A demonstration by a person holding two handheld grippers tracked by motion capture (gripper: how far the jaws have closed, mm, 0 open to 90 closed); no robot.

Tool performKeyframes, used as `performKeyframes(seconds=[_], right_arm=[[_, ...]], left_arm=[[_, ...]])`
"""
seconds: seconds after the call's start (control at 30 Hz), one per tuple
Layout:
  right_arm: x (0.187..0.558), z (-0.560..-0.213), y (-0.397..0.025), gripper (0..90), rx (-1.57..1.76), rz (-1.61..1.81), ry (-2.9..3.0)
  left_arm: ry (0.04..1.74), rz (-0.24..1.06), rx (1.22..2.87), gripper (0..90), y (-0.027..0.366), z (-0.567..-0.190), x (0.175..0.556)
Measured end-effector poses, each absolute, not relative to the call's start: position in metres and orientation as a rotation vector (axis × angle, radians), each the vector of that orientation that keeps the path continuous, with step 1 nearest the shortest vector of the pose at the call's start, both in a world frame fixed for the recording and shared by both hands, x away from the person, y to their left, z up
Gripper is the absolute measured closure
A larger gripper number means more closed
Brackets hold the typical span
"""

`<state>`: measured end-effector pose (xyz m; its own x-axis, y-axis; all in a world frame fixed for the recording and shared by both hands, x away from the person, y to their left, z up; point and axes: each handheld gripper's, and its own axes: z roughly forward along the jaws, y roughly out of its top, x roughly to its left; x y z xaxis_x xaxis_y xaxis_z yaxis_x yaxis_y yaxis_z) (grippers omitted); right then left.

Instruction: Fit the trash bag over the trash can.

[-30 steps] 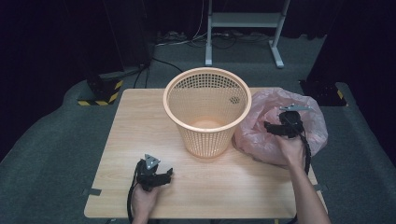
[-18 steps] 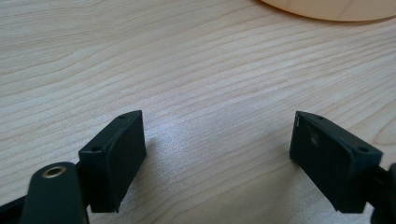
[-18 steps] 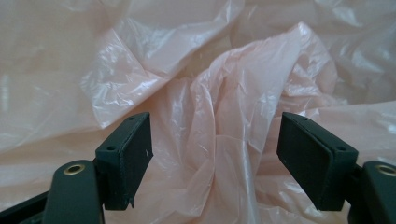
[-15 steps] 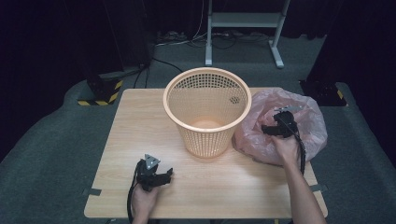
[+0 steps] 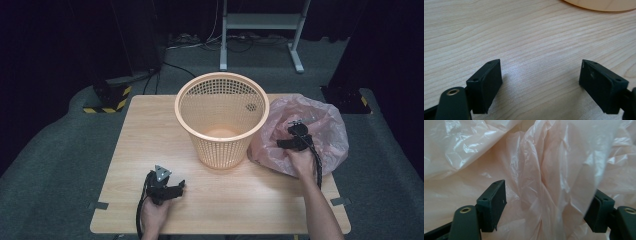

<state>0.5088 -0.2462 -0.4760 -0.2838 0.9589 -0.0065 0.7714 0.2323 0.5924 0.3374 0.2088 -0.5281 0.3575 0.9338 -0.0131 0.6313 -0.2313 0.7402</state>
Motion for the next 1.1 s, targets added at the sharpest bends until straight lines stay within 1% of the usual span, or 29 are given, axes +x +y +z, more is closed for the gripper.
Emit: performKeyframes(seconds=[0.2, 0.43, 0.6, 0.67, 0.87, 0.97, 1.03, 1.1], right_arm=[[0.510, -0.485, -0.243, 31.1, 1.603, 0.679, 2.147], [0.509, -0.494, -0.243, 40.0, 1.603, 0.677, 2.154], [0.509, -0.497, -0.244, 51.8, 1.605, 0.681, 2.157], [0.509, -0.499, -0.244, 58.0, 1.609, 0.671, 2.154], [0.507, -0.500, -0.247, 71.6, 1.602, 0.669, 2.144], [0.506, -0.500, -0.249, 81.6, 1.594, 0.669, 2.151], [0.506, -0.500, -0.251, 84.9, 1.595, 0.678, 2.155], [0.506, -0.500, -0.253, 86.4, 1.598, 0.690, 2.154]], left_arm=[[1.357, 0.585, 1.960, 18.6, 0.209, -0.528, 0.337], [1.357, 0.586, 1.961, 18.6, 0.209, -0.528, 0.337], [1.357, 0.587, 1.961, 18.6, 0.209, -0.528, 0.337], [1.357, 0.587, 1.961, 18.6, 0.209, -0.528, 0.337], [1.356, 0.589, 1.962, 18.6, 0.209, -0.528, 0.337], [1.356, 0.589, 1.963, 18.6, 0.209, -0.528, 0.337], [1.356, 0.588, 1.962, 18.6, 0.209, -0.528, 0.337], [1.357, 0.588, 1.961, 18.6, 0.209, -0.528, 0.337]])
